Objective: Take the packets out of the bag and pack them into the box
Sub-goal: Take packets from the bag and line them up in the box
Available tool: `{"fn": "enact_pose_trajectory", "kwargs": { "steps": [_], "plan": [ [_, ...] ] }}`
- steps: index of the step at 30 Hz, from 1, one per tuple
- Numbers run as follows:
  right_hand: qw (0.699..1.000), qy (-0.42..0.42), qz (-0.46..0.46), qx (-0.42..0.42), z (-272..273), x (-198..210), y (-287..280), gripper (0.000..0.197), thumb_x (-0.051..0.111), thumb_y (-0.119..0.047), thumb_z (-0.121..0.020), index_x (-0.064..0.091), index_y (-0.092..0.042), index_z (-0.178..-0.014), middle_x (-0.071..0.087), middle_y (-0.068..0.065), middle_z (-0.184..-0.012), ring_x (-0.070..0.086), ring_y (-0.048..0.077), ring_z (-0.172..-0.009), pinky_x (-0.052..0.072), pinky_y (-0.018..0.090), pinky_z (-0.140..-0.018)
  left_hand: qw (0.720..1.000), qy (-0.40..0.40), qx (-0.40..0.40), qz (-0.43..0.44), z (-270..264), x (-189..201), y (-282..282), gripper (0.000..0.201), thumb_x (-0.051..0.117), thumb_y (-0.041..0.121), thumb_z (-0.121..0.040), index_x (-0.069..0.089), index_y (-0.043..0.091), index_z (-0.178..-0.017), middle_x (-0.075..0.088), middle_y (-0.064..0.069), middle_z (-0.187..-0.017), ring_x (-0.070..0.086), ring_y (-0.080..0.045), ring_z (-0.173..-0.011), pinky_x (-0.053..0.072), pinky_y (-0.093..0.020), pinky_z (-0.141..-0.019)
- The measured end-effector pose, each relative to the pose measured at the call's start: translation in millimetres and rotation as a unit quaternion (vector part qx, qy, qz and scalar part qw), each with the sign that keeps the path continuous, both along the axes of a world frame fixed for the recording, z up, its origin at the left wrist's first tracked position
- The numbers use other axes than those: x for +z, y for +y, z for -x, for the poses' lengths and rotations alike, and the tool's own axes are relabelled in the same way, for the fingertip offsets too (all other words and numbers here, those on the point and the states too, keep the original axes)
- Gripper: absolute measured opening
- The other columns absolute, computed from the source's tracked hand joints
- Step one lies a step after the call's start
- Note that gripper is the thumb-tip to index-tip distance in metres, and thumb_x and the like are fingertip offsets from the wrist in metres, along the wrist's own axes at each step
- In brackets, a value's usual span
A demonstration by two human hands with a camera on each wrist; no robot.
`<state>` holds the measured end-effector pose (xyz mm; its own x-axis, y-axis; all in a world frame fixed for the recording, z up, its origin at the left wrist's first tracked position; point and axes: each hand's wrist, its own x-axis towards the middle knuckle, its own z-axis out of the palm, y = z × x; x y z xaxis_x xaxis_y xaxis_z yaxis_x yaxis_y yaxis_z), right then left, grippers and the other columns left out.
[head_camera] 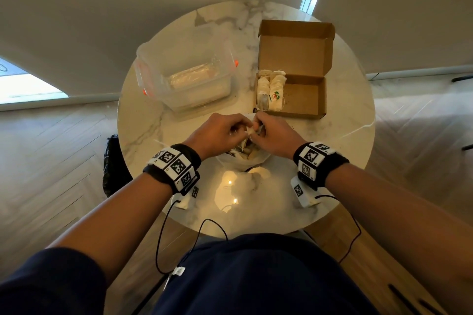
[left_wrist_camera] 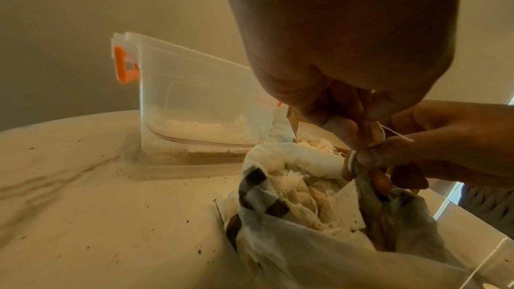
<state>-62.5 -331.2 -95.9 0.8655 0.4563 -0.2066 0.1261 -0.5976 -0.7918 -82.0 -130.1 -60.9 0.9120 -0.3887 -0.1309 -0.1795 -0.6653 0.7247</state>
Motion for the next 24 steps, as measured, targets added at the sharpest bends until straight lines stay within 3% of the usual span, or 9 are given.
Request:
{"fn": "enact_pose_trajectory", "kwargs": {
  "steps": [2, 4, 10, 14, 17, 20, 24],
  "plan": [
    [1.0, -0.005, 0.0, 0.008, 0, 0, -1, 0.013, 0.065, -0.017, -0.091, 0.053, -0.015, -0.089, 0.061, -0.001, -0.081, 0.056, 0.003, -0.068, 0.043, 0.015, -0.058, 1.0, -0.003, -0.003, -0.016, -1, -3, 2, 0.028, 0.059, 0.022, -0.093, 0.068, 0.025, -0.119, 0.072, 0.007, -0.093, 0.066, -0.006, -0.083, 0.054, -0.028, -0.079],
    [1.0, -0.007, -0.003, 0.015, 0, 0, -3, 0.012, 0.065, -0.016, -0.092, 0.054, -0.014, -0.089, 0.06, -0.002, -0.081, 0.055, -0.001, -0.067, 0.041, 0.012, -0.058, 1.0, -0.009, -0.007, -0.023, -2, -5, 3, 0.029, 0.059, 0.021, -0.094, 0.067, 0.025, -0.122, 0.073, 0.007, -0.097, 0.067, -0.005, -0.087, 0.055, -0.029, -0.083],
    [0.998, -0.036, 0.02, 0.037, 1, 0, -3, 0.029, 0.078, -0.035, -0.082, 0.06, -0.013, -0.088, 0.058, -0.007, -0.077, 0.053, 0.005, -0.067, 0.041, 0.016, -0.059, 0.998, -0.057, -0.024, -0.005, -5, -8, -3, 0.02, 0.068, 0.023, -0.093, 0.073, 0.022, -0.112, 0.073, 0.007, -0.099, 0.065, -0.002, -0.086, 0.05, -0.016, -0.079],
    [0.997, -0.052, 0.027, 0.052, -1, 0, -2, 0.025, 0.071, -0.035, -0.088, 0.065, -0.011, -0.09, 0.059, -0.003, -0.076, 0.052, 0.009, -0.066, 0.042, 0.025, -0.06, 0.994, -0.096, -0.039, -0.036, -11, -12, -5, 0.02, 0.07, 0.026, -0.091, 0.074, 0.021, -0.111, 0.054, 0.008, -0.094, 0.05, -0.003, -0.078, 0.034, -0.005, -0.068],
    [0.997, -0.053, 0.032, 0.05, -3, -1, -4, 0.024, 0.067, -0.032, -0.092, 0.066, -0.009, -0.091, 0.06, 0.002, -0.08, 0.053, 0.014, -0.069, 0.045, 0.032, -0.064, 0.993, -0.094, -0.04, -0.05, -15, -15, -5, 0.021, 0.069, 0.027, -0.092, 0.075, 0.02, -0.111, 0.051, 0.009, -0.095, 0.048, -0.003, -0.078, 0.032, -0.004, -0.068],
    [0.996, -0.054, 0.035, 0.057, -4, 1, -5, 0.029, 0.071, -0.042, -0.088, 0.065, -0.013, -0.087, 0.054, -0.006, -0.075, 0.05, 0.006, -0.066, 0.039, 0.018, -0.058, 0.992, -0.111, -0.032, -0.046, -16, -17, -6, 0.02, 0.07, 0.027, -0.091, 0.075, 0.018, -0.108, 0.051, 0.006, -0.096, 0.049, -0.005, -0.081, 0.032, -0.004, -0.069],
    [0.996, -0.057, 0.034, 0.056, -5, -2, -5, 0.028, 0.068, -0.042, -0.09, 0.063, -0.016, -0.082, 0.051, -0.008, -0.072, 0.048, 0.005, -0.064, 0.037, 0.02, -0.057, 0.994, -0.099, -0.041, -0.037, -16, -13, -7, 0.018, 0.067, 0.028, -0.093, 0.073, 0.021, -0.108, 0.065, 0.004, -0.096, 0.058, -0.006, -0.084, 0.042, -0.013, -0.075]
  ]
}}
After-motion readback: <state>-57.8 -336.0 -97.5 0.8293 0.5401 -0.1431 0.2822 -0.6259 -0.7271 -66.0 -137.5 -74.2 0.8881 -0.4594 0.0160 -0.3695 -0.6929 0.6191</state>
